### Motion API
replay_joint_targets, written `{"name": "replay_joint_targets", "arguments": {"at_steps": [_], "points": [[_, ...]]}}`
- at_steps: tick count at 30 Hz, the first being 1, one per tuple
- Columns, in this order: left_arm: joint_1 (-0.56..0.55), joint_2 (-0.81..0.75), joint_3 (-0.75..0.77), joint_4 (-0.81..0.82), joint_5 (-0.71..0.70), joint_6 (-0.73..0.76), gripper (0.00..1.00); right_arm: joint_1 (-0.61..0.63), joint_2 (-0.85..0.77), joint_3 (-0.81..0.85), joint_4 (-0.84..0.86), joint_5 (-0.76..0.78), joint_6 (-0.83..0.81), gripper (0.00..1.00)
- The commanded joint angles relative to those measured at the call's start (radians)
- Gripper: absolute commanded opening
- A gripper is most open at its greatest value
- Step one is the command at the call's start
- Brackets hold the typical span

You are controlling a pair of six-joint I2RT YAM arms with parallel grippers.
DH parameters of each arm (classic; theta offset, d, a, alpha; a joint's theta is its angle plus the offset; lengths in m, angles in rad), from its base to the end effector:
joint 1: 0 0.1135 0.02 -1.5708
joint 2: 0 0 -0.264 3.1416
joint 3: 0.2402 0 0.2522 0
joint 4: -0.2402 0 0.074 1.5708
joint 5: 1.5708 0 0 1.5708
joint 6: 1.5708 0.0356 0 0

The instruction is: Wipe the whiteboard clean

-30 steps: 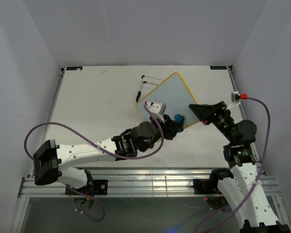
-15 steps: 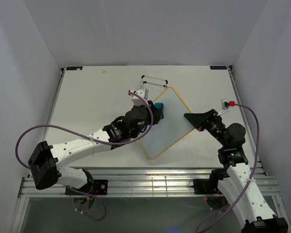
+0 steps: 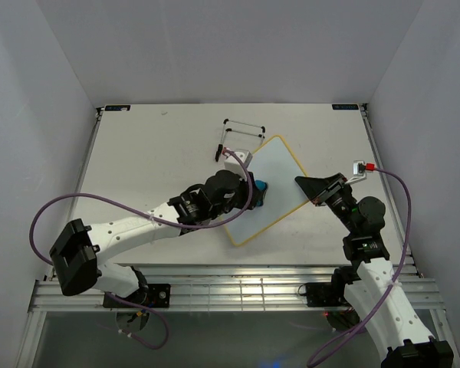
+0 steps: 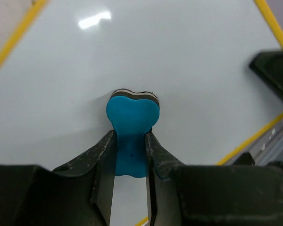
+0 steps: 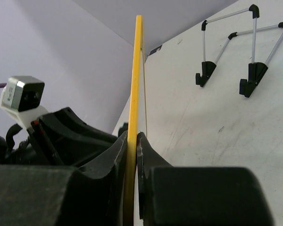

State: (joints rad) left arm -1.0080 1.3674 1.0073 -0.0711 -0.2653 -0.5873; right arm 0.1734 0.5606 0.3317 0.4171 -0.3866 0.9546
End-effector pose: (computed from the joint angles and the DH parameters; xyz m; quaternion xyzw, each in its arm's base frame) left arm 0.1762 -0.2619 0.2966 0.1045 0.8311 -0.3049 0.4532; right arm 0.1491 0.0397 0.2767 0.1014 0.6349 0.5077 0.5735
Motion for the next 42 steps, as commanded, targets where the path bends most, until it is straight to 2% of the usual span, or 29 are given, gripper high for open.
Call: {"name": "replay_joint_targets", "arguments": {"at_steps": [1,5,11,19,26,32,35,42], "points": [[-0.064,0.002,0.049,0.013,0.116,0.121,0.00,0.005,-0.008,0.018,0.141,0.057,0.035,0.08],[-0.116,0.035,0.085,-0.032,0.152,0.174,0.00,0.005,0.007,0.020,0.143,0.071,0.021,0.08],[-0.132,0.039,0.028,0.033,0.233,0.285,0.00,0.005,0.016,0.035,0.138,0.054,0.056,0.08],[-0.135,0.065,0.025,0.039,0.121,0.382,0.00,0.005,-0.005,0.047,0.134,0.034,0.082,0.08],[-0.205,0.104,0.045,0.063,-0.107,0.368,0.00,0.005,-0.008,0.052,0.138,0.031,0.110,0.08],[-0.254,0.108,0.017,0.200,-0.216,0.411,0.00,0.003,-0.004,0.063,0.146,0.014,0.125,0.08],[-0.271,0.119,0.033,0.223,-0.256,0.437,0.00,0.005,-0.007,0.059,0.143,0.006,0.134,0.08],[-0.276,0.151,0.070,0.252,-0.227,0.462,0.00,0.003,-0.013,0.053,0.138,0.005,0.141,0.08]]}}
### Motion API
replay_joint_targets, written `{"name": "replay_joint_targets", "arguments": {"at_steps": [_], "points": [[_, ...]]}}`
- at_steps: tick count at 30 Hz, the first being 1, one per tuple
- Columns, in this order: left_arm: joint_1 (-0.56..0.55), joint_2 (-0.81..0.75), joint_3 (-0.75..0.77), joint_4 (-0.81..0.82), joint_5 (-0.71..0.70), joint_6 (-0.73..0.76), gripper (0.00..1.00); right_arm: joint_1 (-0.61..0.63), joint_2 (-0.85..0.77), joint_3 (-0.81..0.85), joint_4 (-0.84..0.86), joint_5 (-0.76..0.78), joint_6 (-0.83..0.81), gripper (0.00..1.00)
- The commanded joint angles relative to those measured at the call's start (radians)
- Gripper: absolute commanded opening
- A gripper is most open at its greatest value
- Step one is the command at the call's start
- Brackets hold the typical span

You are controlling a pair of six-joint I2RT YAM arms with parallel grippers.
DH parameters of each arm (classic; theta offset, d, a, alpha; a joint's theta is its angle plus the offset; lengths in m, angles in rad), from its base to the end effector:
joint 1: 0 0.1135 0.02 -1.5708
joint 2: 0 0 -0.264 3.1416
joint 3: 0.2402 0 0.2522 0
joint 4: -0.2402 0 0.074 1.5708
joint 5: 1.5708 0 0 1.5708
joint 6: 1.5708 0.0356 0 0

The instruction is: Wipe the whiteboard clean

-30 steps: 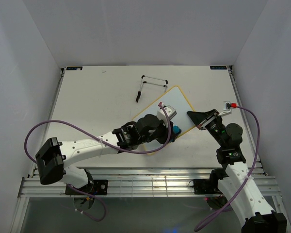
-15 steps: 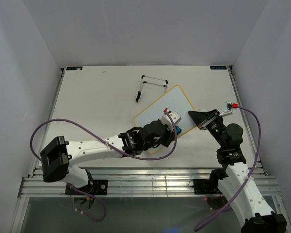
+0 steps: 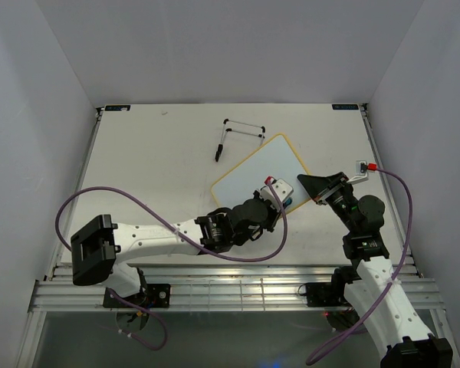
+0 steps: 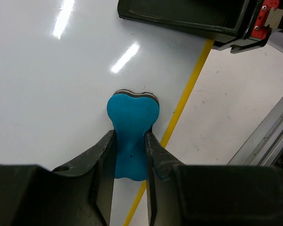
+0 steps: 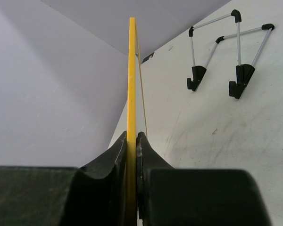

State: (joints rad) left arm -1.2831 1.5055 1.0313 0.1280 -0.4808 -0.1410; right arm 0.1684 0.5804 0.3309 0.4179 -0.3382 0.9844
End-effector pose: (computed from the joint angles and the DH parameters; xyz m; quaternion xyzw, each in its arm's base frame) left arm 0.1144 -0.3285 0.2826 0.3145 0.7427 -0.2172 0.5499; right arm 0.1533 0.0380 0.2740 0.1343 0.6347 0.5015 0.5723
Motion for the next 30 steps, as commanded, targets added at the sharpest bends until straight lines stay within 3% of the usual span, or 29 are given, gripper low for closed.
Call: {"name": "replay_joint_targets", "arguments": {"at_steps": [1,9,17,26,30], "points": [[-0.004,0.016,0.046,0.055,-0.015,0.014,0.00,0.010,-0.033,0.054,0.137,-0.044,0.111,0.08],[-0.015,-0.022,-0.005,0.105,-0.114,-0.045,0.00,0.010,-0.028,0.056,0.143,-0.042,0.115,0.08],[-0.015,-0.038,0.006,0.125,-0.113,-0.052,0.00,0.010,-0.040,0.040,0.139,-0.027,0.114,0.08],[-0.032,-0.057,-0.097,0.082,-0.133,-0.137,0.00,0.010,-0.031,0.049,0.136,-0.024,0.096,0.08],[-0.022,-0.099,-0.117,-0.029,-0.220,-0.216,0.00,0.010,-0.033,0.050,0.119,-0.027,0.057,0.08]]}}
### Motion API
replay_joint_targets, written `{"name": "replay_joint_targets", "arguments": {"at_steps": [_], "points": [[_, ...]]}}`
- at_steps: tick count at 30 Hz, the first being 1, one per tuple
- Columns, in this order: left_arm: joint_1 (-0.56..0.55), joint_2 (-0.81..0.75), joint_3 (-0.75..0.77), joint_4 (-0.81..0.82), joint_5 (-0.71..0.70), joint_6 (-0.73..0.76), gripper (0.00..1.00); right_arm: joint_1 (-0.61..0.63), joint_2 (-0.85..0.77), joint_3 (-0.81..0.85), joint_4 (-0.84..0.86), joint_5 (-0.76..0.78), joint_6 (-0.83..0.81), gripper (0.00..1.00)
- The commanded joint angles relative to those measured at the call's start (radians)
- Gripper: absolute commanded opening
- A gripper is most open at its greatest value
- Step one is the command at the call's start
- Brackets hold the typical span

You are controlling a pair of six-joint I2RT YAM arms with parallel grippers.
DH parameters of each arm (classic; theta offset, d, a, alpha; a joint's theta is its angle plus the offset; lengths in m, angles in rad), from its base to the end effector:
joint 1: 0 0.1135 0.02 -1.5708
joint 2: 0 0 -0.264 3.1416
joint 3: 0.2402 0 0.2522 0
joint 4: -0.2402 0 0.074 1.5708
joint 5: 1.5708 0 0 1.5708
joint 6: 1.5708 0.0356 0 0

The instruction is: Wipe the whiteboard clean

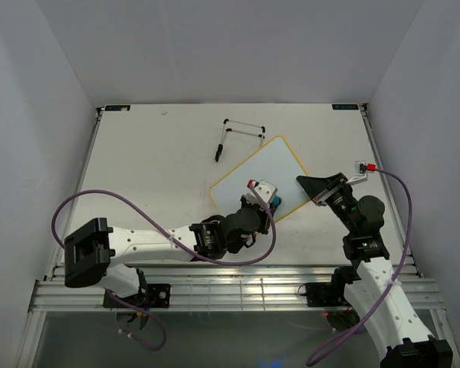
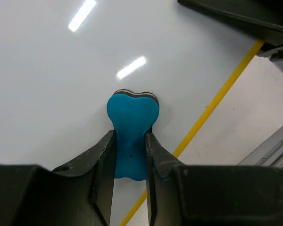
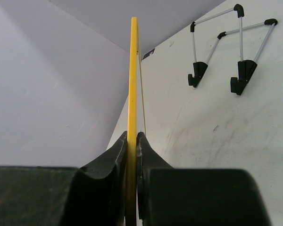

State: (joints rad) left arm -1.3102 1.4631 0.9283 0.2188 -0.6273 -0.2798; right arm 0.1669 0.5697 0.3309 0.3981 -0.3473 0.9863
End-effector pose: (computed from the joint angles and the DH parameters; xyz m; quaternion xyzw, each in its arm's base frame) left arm 0.1054 -0.3141 0.2708 0.2218 0.7593 -0.2237 0.5693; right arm 0.1518 0.0379 0.2733 0.1339 0.6384 0.5027 0.5674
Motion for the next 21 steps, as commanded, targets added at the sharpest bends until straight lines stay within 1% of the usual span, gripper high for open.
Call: {"name": "replay_joint_targets", "arguments": {"at_steps": [1,4,5,7,8,9,10,11,12,14,15,17,18,21], "points": [[0.012,-0.067,-0.005,-0.145,-0.103,-0.117,0.00,0.011,-0.024,0.043,0.142,-0.022,0.037,0.08],[0.072,-0.139,0.021,-0.264,-0.117,-0.194,0.00,0.010,-0.034,0.001,0.160,-0.013,0.034,0.08],[0.090,-0.158,0.029,-0.294,-0.132,-0.244,0.00,0.011,-0.040,-0.009,0.160,-0.001,0.029,0.08],[0.140,-0.214,0.046,-0.390,-0.150,-0.297,0.00,0.011,-0.047,-0.035,0.157,0.016,0.026,0.08],[0.163,-0.231,0.064,-0.427,-0.156,-0.355,0.00,0.010,-0.053,-0.041,0.157,0.033,0.017,0.08],[0.213,-0.260,0.075,-0.520,-0.150,-0.395,0.00,0.011,-0.054,-0.049,0.157,0.043,0.011,0.08],[0.242,-0.276,0.081,-0.551,-0.135,-0.418,0.00,0.010,-0.056,-0.052,0.157,0.051,0.005,0.08],[0.273,-0.290,0.086,-0.587,-0.105,-0.470,0.00,0.010,-0.057,-0.055,0.157,0.065,-0.003,0.08],[0.331,-0.302,0.083,-0.651,-0.094,-0.493,0.00,0.010,-0.059,-0.055,0.157,0.071,-0.006,0.08],[0.397,-0.343,0.051,-0.682,-0.051,-0.510,0.00,0.008,-0.062,-0.058,0.159,0.088,-0.009,0.08],[0.464,-0.355,0.040,-0.722,-0.011,-0.542,0.00,0.009,-0.062,-0.058,0.159,0.097,-0.017,0.08],[0.541,-0.379,0.015,-0.751,0.049,-0.565,0.00,0.009,-0.067,-0.049,0.160,0.117,-0.021,0.08],[0.615,-0.382,-0.014,-0.763,0.111,-0.576,0.00,0.010,-0.067,-0.041,0.159,0.122,-0.031,0.08],[0.722,-0.365,-0.072,-0.766,0.222,-0.588,0.00,0.008,-0.064,-0.010,0.157,0.131,-0.055,0.08]]}}
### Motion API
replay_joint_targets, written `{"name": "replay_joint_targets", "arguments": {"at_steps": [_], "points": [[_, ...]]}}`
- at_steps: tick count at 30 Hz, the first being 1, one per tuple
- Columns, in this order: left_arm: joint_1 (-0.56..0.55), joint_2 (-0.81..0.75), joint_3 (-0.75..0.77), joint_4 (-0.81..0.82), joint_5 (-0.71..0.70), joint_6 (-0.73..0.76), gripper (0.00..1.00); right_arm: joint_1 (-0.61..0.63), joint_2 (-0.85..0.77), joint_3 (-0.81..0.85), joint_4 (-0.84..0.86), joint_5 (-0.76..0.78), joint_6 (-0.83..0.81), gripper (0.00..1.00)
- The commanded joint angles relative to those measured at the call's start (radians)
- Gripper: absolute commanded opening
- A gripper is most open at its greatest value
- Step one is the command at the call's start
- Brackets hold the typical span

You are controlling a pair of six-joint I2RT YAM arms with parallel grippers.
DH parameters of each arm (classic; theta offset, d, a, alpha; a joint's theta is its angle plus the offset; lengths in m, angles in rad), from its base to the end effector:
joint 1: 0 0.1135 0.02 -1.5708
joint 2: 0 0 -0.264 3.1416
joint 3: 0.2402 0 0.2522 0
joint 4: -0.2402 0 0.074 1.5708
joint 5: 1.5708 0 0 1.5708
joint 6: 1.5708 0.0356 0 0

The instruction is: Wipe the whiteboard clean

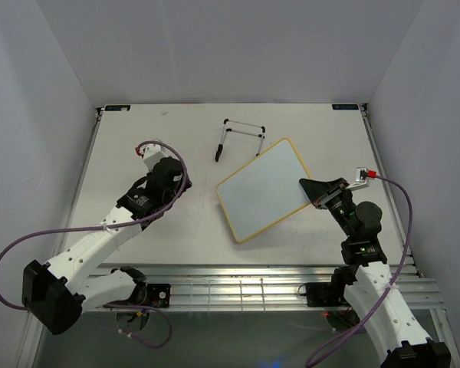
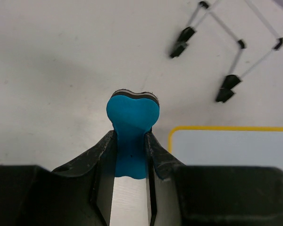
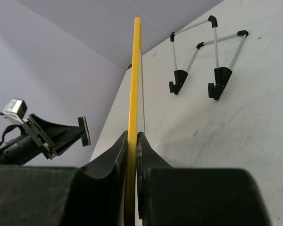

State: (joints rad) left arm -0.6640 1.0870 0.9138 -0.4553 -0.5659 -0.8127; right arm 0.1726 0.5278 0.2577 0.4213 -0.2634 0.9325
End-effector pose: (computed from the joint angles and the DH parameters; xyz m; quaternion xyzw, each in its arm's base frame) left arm 0.1953 -0.1286 0.3029 -0.1899 0.8438 -0.1094 0.4898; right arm 0.1473 0.0351 0.2552 0.1471 0.6369 0.4675 0.5951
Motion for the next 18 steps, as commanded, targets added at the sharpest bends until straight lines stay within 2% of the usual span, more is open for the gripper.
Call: {"name": "replay_joint_targets", "arguments": {"at_steps": [1,5,10,11,13,14,17,18], "points": [[0.090,0.025,-0.070,-0.091,0.179,-0.057,0.00,0.001,-0.022,0.071,0.131,0.052,-0.009,0.08],[0.124,0.135,-0.110,-0.063,0.236,-0.062,0.00,0.002,-0.011,0.142,0.088,0.059,-0.070,0.08],[0.129,0.281,-0.121,-0.046,0.239,-0.069,0.00,0.001,0.003,0.202,0.030,0.020,-0.119,0.08],[0.129,0.292,-0.124,-0.037,0.248,-0.063,0.05,-0.001,0.003,0.207,0.025,0.007,-0.127,0.08],[0.129,0.316,-0.124,-0.019,0.250,-0.063,0.24,-0.001,-0.002,0.206,0.014,0.006,-0.130,0.08],[0.129,0.324,-0.122,-0.016,0.250,-0.062,0.43,-0.001,-0.006,0.203,0.014,0.004,-0.132,0.08],[0.129,0.346,-0.099,-0.029,0.256,-0.057,0.74,-0.001,-0.009,0.196,0.011,0.007,-0.135,0.08],[0.129,0.343,-0.096,-0.032,0.259,-0.056,0.81,-0.001,-0.009,0.196,0.010,0.007,-0.138,0.08]]}}
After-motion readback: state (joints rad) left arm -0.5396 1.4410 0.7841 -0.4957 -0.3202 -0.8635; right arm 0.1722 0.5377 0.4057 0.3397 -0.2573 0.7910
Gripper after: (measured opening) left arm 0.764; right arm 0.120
